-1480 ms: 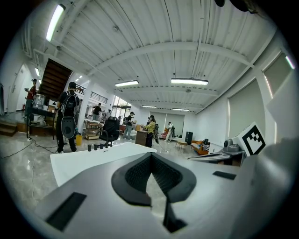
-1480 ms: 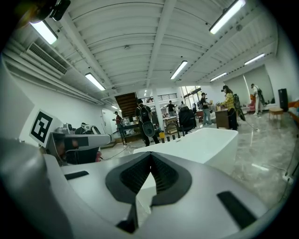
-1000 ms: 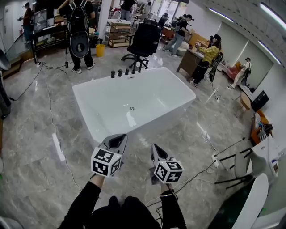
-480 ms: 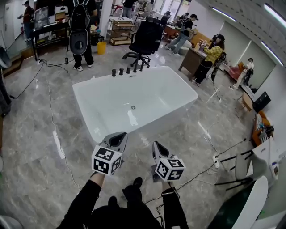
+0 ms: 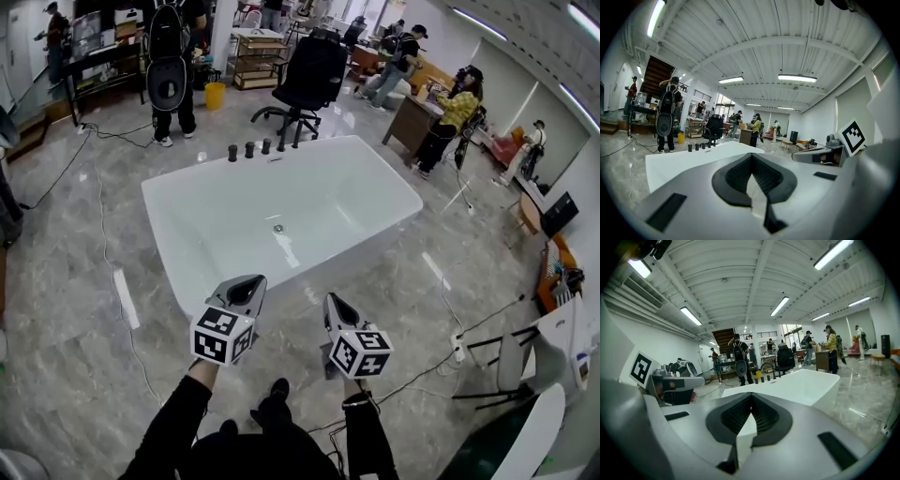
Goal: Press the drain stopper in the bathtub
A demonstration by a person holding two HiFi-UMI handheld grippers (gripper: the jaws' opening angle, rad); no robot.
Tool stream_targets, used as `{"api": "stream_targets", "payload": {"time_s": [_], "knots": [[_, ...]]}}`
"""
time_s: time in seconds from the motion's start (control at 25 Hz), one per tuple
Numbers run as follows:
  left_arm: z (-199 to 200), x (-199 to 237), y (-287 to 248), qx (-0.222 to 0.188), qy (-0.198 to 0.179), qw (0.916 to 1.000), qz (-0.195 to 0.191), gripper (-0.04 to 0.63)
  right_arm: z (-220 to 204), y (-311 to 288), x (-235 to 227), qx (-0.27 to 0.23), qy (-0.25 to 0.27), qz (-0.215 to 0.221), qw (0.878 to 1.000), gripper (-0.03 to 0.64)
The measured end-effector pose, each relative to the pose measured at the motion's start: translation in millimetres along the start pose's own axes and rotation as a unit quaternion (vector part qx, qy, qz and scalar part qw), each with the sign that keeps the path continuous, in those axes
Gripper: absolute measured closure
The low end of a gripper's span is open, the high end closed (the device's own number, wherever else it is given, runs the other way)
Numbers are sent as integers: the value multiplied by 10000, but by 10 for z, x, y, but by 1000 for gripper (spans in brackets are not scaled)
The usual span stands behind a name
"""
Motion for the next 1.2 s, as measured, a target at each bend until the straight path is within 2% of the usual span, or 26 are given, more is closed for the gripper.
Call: {"api": "stream_targets", "payload": {"time_s": [0.68,0.96,1.2], "knots": [[123,-266,-1887,222,-54,9974,687,594,351,-466,-1900,444,10,305,9985,616],[177,-152,-2579,415,-170,9959,791,594,521,-746,-2453,507,5,345,9981,615],[54,20,-3411,577,-117,9950,802,594,698,-1282,-3118,633,117,380,9972,616]]}}
Point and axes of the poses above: the fingertips, and each gripper's own axes: y backward along the fingers, x to its left, z out of its top, the point moved 5 cm from there along y, backward along the fingers, and after that the axes turned 13 degrees about z, right-handed, at the moved point
